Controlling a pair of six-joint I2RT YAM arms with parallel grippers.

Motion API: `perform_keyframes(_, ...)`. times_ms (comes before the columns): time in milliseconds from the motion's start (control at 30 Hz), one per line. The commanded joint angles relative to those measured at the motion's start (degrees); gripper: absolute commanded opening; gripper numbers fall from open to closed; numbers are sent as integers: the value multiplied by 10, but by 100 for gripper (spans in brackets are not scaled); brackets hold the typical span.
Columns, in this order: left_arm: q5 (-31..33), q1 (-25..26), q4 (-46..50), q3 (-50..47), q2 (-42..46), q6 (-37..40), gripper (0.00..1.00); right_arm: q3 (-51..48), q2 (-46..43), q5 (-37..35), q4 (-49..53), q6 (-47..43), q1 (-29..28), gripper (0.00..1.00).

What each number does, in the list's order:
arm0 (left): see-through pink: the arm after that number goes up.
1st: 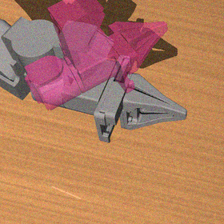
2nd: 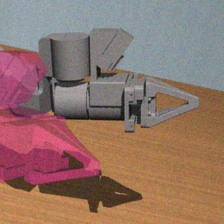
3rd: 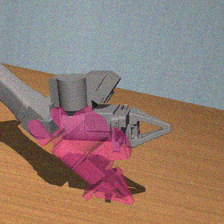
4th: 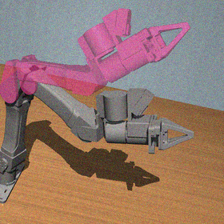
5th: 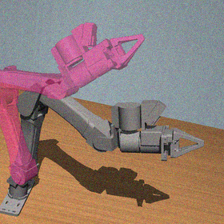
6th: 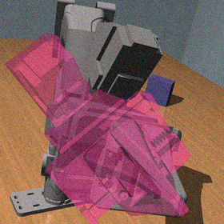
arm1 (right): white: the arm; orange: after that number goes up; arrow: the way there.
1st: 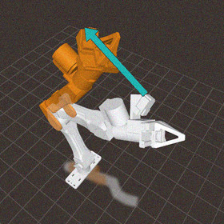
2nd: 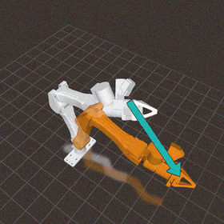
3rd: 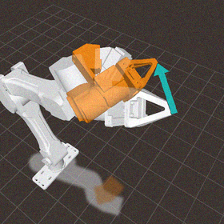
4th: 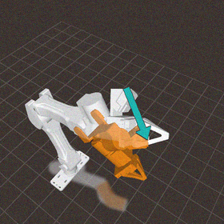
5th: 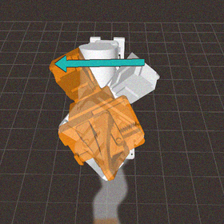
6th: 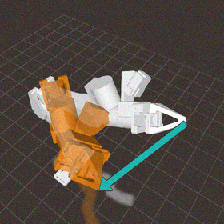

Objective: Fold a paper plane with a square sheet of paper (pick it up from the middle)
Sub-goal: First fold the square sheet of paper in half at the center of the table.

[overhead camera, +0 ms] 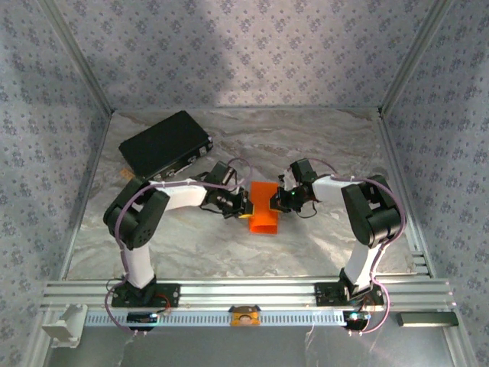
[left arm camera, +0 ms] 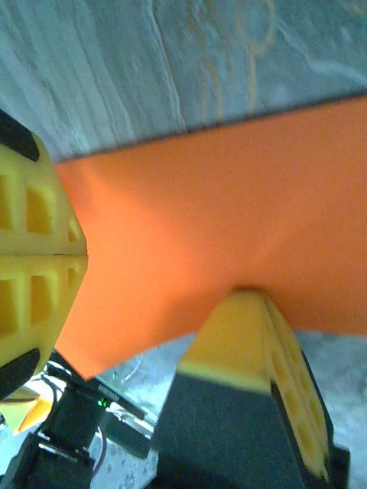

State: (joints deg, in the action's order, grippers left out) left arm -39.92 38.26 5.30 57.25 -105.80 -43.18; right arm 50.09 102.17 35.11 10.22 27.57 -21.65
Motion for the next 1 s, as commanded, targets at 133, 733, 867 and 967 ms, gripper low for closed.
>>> perform_keyframes(133, -43, 7, -21, -23, -25, -5, 0, -11, 19, -52, 62, -5, -5, 0)
perform_keyframes(733, 14, 10, 33, -22, 36, 25, 0, -13, 18, -56, 64, -4, -7, 0)
perform_keyframes(867, -10, 15, 1, -14, 37, -7, 0, -13, 17, -57, 65, -4, -7, 0)
perform_keyframes(967, -22, 21, -1, -8, 21, -7, 0, -13, 17, -58, 66, -4, -7, 0)
